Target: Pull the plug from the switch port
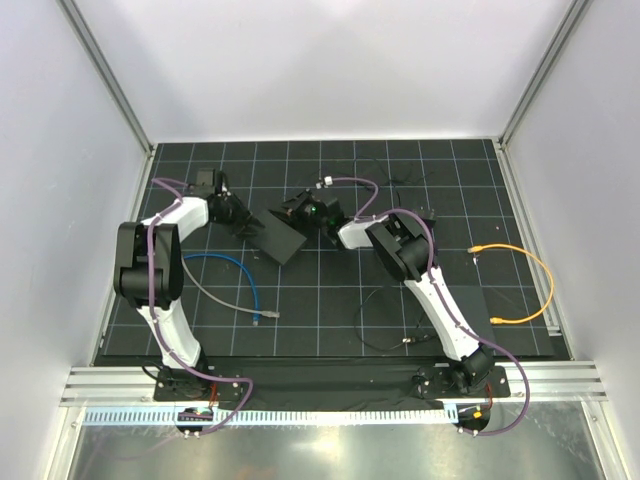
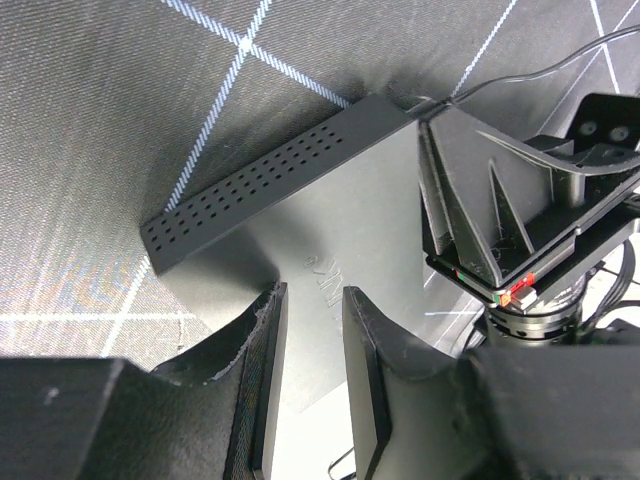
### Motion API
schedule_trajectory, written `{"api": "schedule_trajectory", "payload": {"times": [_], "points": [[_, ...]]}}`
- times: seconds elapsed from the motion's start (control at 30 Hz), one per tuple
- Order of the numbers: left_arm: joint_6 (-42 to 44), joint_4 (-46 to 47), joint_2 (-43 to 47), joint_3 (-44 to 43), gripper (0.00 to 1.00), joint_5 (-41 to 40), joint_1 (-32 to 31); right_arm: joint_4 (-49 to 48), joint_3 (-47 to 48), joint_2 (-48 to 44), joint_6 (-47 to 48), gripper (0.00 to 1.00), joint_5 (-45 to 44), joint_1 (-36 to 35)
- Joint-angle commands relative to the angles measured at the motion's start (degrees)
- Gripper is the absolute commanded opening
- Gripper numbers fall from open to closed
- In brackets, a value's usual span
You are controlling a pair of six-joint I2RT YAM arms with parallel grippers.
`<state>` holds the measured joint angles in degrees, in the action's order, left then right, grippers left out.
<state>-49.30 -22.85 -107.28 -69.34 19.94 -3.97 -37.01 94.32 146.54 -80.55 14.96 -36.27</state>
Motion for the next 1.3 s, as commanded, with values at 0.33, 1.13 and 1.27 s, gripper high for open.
{"api": "schedule_trajectory", "payload": {"times": [0.33, 1.13, 1.27], "points": [[2.54, -5.80, -4.86, 0.08, 0.35, -5.97, -1.48, 1.84, -3.89, -2.66, 0.57, 0.01, -12.41, 0.15], [2.63, -6.42, -5.65, 0.26, 0.35, -7.55, -1.92, 42.46, 14.39, -1.26, 4.88, 0.01, -30.07, -1.87], [2.54, -6.50, -6.18, 0.26, 0.35, -7.64, -2.10, 43.00, 16.33, -1.43, 7.15, 0.01, -32.80, -1.87]]}}
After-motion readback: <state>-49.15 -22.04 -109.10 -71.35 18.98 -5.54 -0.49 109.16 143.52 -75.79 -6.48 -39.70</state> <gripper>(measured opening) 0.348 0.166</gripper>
